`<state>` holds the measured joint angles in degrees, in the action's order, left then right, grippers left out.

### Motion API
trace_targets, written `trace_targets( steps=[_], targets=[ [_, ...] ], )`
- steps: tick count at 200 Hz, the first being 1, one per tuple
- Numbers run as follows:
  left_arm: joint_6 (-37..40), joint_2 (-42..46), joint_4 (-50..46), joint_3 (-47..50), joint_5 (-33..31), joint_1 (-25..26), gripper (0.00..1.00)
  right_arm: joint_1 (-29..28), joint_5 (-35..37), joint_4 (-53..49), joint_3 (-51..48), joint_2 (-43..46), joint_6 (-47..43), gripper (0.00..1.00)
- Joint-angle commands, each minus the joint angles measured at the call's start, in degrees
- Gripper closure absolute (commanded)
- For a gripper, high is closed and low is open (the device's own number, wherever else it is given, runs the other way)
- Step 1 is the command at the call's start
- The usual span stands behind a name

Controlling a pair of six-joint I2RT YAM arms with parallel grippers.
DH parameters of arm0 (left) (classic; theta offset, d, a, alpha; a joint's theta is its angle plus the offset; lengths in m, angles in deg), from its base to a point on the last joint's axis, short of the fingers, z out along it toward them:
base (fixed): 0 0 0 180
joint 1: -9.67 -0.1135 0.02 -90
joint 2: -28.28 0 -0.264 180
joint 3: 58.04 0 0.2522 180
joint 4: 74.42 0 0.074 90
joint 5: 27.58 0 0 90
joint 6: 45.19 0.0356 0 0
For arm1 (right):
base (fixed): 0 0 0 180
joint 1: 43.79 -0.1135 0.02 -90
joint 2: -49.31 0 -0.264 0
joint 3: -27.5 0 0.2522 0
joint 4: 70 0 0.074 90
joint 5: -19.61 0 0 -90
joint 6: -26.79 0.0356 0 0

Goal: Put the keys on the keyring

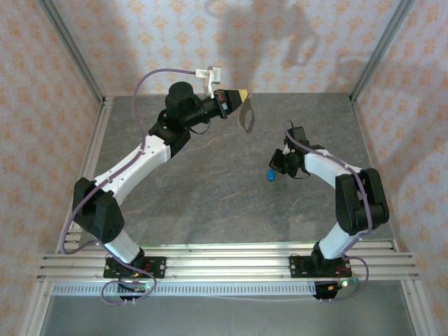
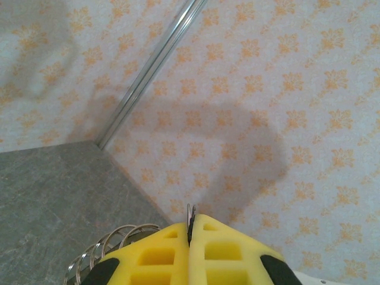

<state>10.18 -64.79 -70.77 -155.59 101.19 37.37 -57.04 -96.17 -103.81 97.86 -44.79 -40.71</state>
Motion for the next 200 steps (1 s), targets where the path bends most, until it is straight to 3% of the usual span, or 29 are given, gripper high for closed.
trace_targets(
  steps=[1, 126, 146, 200],
  targets=[
    [0.2, 3.0, 2.4, 0.2, 1.5, -0.3, 1.0, -0.3, 1.8, 0.9, -0.6, -1.1, -0.4, 1.0],
    [-0.5, 2.5, 3.4, 0.3, 1.6, -0.3, 1.0, -0.4, 5.4, 0.1, -1.1, -4.5, -1.4, 1.0],
    [-0.7, 2.5, 3.5, 0.4, 1.4, -0.3, 1.0, -0.4, 5.5, 0.2, -1.1, -4.5, -1.3, 0.95],
    [-0.9, 2.4, 3.8, 0.3, 1.5, -0.2, 1.0, -0.4, 5.5, 0.2, -0.2, -5.1, -1.0, 0.94]
  ],
)
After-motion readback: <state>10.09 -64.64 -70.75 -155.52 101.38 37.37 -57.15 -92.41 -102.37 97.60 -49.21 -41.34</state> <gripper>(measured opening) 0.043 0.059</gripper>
